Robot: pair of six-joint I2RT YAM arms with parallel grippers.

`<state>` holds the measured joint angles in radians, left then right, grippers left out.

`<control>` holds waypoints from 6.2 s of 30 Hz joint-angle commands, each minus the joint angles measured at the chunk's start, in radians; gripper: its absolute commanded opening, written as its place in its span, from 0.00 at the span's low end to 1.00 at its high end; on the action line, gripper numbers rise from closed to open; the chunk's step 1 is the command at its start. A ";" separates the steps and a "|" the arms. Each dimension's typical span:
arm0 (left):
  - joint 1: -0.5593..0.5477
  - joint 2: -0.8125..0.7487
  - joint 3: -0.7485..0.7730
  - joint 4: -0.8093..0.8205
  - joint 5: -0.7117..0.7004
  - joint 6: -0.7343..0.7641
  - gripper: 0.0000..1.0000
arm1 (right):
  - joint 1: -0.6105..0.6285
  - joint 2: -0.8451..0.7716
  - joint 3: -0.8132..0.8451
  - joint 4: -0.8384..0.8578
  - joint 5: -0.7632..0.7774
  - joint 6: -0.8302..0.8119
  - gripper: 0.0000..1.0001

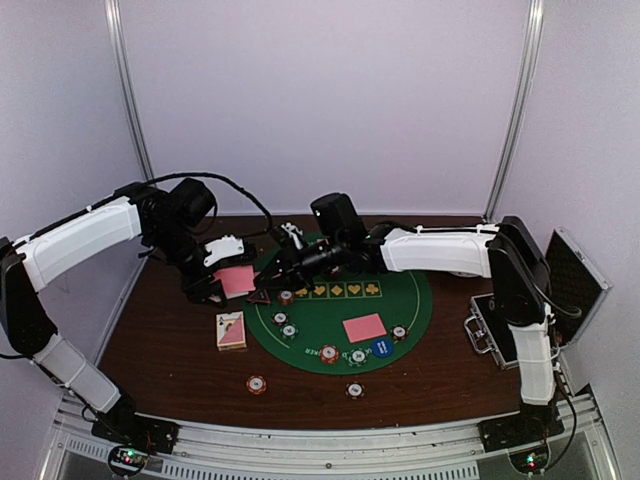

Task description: Distribute texas hold em gaming equipment

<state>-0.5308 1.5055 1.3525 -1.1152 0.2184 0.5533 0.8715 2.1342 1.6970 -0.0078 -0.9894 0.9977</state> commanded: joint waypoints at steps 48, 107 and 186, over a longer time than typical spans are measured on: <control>0.002 0.019 0.016 0.047 0.016 0.010 0.00 | -0.011 -0.023 -0.050 0.115 -0.034 0.093 0.06; 0.003 0.027 0.043 0.034 -0.001 0.002 0.00 | -0.376 -0.329 -0.572 -0.518 0.159 -0.471 0.00; 0.002 0.025 0.073 0.007 0.029 -0.014 0.00 | -0.120 -0.255 -0.149 -0.438 0.437 -0.380 0.77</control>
<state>-0.5312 1.5394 1.3903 -1.1107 0.2211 0.5549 0.7403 1.9194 1.5009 -0.6312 -0.3664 0.4686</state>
